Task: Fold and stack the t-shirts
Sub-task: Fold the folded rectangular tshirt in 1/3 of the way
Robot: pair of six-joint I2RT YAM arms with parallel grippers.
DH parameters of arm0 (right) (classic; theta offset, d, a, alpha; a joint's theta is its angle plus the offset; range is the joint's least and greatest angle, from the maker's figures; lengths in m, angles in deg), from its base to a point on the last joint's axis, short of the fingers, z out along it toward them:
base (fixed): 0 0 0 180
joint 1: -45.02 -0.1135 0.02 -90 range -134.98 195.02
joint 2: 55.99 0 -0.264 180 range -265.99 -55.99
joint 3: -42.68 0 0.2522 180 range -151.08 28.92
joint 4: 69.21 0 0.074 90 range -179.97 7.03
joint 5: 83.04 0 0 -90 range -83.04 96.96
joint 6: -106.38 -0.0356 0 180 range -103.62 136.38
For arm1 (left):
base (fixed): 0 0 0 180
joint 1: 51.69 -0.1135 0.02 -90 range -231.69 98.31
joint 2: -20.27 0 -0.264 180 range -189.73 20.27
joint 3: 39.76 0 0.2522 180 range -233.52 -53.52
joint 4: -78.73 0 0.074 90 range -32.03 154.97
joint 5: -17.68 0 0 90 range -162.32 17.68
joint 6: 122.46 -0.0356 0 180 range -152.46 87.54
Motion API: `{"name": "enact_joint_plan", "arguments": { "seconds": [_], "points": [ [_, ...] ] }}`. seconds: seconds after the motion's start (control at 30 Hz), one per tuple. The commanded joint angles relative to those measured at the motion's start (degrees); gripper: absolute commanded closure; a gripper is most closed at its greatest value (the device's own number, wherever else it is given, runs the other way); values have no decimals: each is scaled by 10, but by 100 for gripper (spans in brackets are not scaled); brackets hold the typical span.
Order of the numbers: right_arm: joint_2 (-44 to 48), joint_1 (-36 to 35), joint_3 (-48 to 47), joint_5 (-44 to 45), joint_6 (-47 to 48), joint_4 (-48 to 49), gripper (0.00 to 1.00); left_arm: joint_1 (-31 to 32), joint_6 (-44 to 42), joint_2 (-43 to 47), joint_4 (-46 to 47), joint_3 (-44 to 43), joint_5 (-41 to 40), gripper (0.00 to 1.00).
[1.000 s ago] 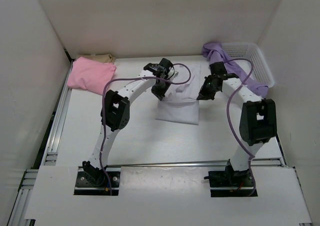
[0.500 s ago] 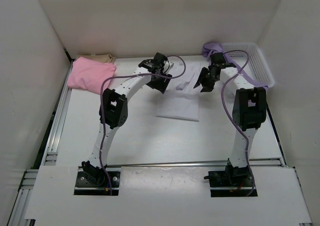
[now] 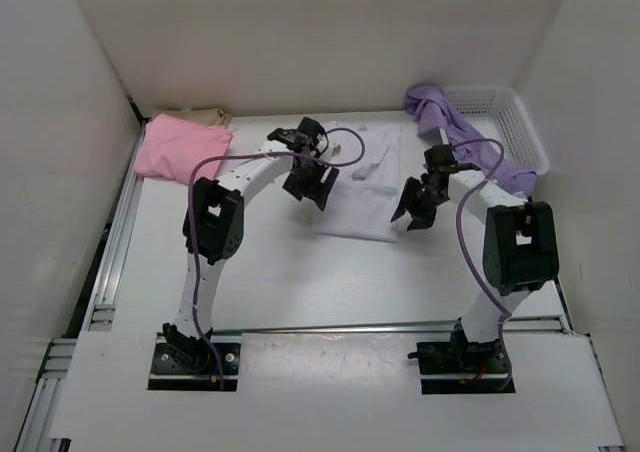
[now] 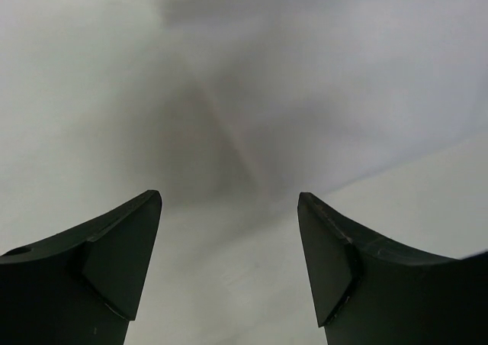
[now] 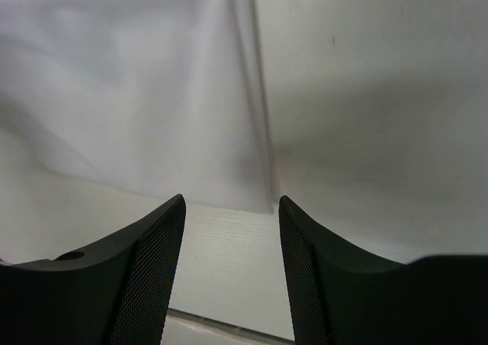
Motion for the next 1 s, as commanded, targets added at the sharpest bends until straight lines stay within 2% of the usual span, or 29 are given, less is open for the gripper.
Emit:
{"name": "enact_joint_plan", "arguments": {
  "seconds": [0.0, 0.1, 0.27, 0.5, 0.63, 0.67, 0.73, 0.77, 0.8, 0.97],
  "points": [
    [7, -5, 55, -53, -31, 38, 43, 18, 0, -8, -27, 18, 88, 17],
    [7, -11, 77, -64, -38, 45, 43, 23, 0, -13, -27, 33, 83, 17],
    [7, -16, 108, -50, -48, 63, 43, 35, 0, -27, -20, 45, 72, 28],
    [-13, -16, 103, -49, -54, 68, 56, 41, 0, -34, -20, 68, 77, 32],
    [-19, -16, 92, -55, -54, 68, 75, 46, 0, -34, -20, 76, 77, 50],
    [-19, -16, 92, -55, -54, 68, 86, 46, 0, -34, -20, 69, 77, 59],
    [-19, -16, 92, -61, -54, 68, 97, 46, 0, -34, -20, 63, 77, 70],
    [-19, -16, 92, -61, -54, 68, 100, 46, 0, -34, -20, 63, 77, 78],
    [-19, -16, 92, -66, -54, 68, 100, 46, 0, -34, -20, 63, 77, 90],
    [16, -21, 99, -72, -43, 58, 100, 46, 0, -3, -20, 98, 41, 90]
  ]
}}
